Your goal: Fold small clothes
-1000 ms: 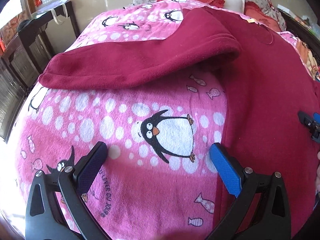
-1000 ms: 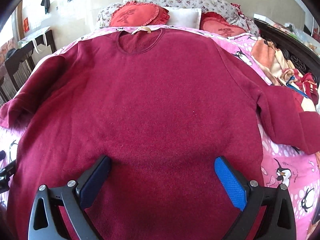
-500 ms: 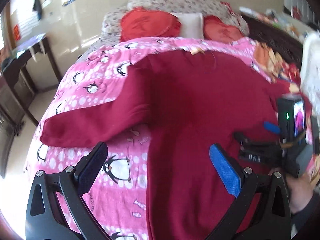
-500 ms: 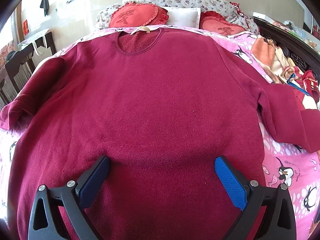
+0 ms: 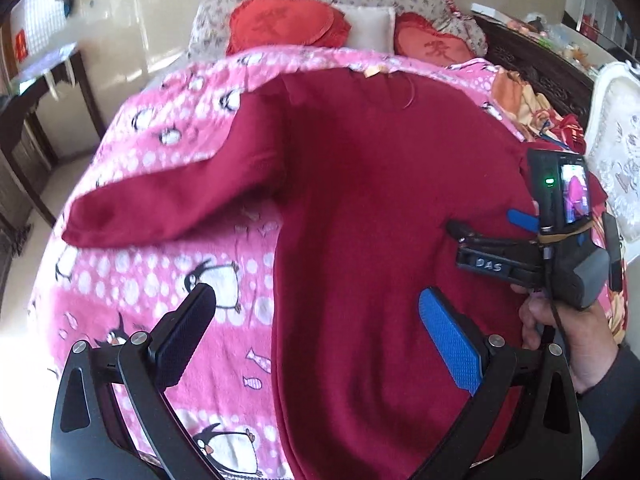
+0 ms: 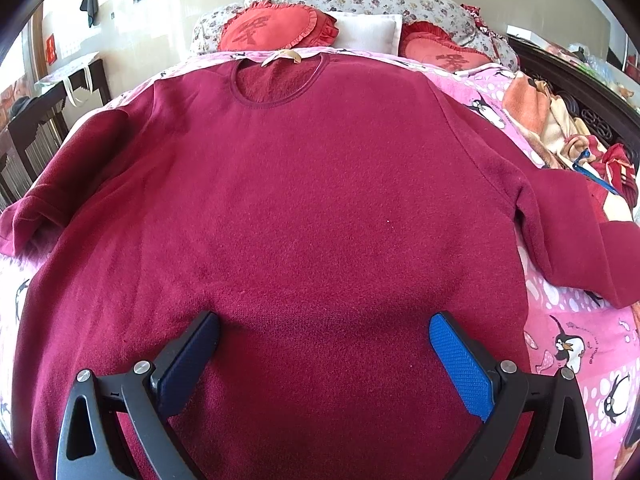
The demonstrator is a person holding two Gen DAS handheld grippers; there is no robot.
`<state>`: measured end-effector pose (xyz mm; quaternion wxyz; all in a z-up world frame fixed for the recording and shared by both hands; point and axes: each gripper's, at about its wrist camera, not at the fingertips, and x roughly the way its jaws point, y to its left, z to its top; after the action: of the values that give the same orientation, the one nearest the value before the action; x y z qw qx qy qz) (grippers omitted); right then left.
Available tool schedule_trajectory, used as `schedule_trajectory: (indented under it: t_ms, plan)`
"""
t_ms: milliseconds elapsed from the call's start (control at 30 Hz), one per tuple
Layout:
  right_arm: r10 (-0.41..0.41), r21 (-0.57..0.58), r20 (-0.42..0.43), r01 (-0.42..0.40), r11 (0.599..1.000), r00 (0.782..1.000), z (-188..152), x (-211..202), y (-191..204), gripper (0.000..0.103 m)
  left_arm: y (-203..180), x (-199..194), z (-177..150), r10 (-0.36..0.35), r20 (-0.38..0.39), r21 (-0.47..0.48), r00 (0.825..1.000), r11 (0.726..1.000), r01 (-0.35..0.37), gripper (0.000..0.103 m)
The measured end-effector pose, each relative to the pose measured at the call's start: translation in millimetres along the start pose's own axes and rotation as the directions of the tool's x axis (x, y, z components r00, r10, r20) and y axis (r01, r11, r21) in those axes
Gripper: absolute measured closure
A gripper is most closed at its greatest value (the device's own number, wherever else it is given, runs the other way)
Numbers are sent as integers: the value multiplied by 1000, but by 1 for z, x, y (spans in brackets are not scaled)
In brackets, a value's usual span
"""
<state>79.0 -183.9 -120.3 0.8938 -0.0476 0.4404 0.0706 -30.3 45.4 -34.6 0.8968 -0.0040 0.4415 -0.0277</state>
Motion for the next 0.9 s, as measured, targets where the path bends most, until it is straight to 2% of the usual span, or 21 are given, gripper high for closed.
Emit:
schedule_trajectory:
  t_ms: [167, 267, 400, 600, 733, 900]
  plan:
    - [-4, -2, -3, 4, 1000, 1000, 0, 0, 1, 0, -9, -6, 2, 27, 33, 61, 999, 998, -29, 1]
    - [-1, -1, -3, 1, 1000, 1000, 0, 0, 1, 0, -8, 0, 3, 40, 21, 72, 999, 997, -41, 1]
    - [2, 1, -1, -2, 1000, 1000, 0, 0, 1, 0, -2, 7, 4, 19, 6, 59, 1000, 998, -19, 1]
    - [7, 5, 2, -7, 1000, 1000, 0, 0, 0, 0, -5, 19, -3, 45, -16, 67, 999, 997, -44, 1]
    - [10, 7, 4, -10, 1000, 1000, 0, 0, -1, 0, 11, 22, 0, 63, -34, 48, 997, 997, -61, 1]
    - [12, 9, 4, -12, 1000, 1000, 0, 0, -1, 0, 45, 4, 18, 114, 5, 8, 993, 993, -114, 1]
